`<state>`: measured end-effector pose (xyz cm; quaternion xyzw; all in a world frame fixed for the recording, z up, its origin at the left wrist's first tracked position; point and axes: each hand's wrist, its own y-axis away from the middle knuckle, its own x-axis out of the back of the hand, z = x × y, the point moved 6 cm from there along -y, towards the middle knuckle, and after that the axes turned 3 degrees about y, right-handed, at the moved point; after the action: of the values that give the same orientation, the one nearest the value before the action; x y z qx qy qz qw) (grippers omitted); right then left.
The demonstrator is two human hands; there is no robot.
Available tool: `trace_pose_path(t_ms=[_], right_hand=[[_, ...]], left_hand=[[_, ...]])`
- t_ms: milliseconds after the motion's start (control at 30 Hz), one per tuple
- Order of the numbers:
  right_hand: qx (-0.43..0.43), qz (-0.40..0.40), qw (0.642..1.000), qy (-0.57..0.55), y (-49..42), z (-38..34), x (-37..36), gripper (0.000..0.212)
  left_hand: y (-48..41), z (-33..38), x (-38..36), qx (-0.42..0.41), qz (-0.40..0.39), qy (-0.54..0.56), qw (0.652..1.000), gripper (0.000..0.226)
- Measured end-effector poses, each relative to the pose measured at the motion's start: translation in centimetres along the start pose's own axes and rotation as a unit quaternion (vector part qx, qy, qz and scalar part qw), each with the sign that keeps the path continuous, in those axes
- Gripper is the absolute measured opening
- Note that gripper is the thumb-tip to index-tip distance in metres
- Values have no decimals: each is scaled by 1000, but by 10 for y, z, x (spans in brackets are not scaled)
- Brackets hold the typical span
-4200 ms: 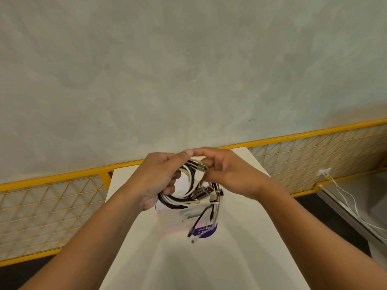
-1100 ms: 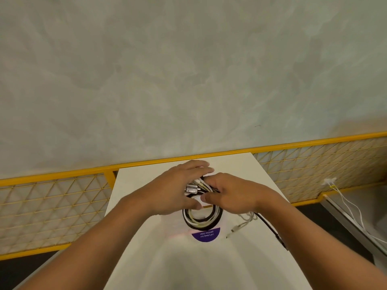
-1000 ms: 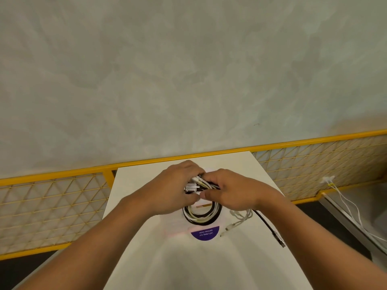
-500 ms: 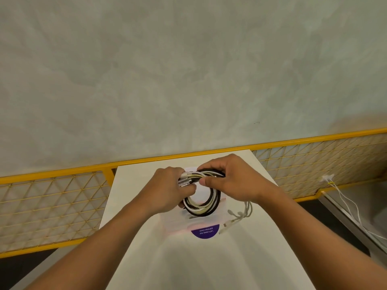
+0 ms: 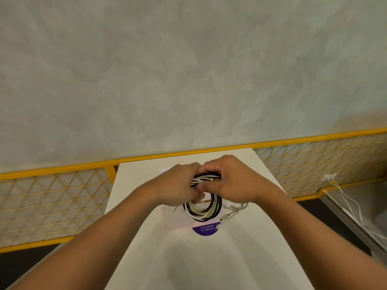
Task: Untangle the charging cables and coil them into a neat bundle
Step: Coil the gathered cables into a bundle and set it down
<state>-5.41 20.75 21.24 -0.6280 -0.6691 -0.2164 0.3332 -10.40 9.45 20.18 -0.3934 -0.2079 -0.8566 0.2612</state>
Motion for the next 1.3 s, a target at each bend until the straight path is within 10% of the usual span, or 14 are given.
trace_pose_path(t_ms=[400, 633, 1300], right_hand=[[6, 1, 985, -175, 7, 10, 8, 23], [-62, -57, 957, -277, 5, 17, 8, 19], [-65, -56, 986, -143, 7, 16, 12, 25]], left_hand=[[20, -6, -7, -65, -5, 246, 967, 14], [17, -7, -1, -57, 63, 202, 976, 47], [19, 4, 11, -74, 72, 180, 978, 38]])
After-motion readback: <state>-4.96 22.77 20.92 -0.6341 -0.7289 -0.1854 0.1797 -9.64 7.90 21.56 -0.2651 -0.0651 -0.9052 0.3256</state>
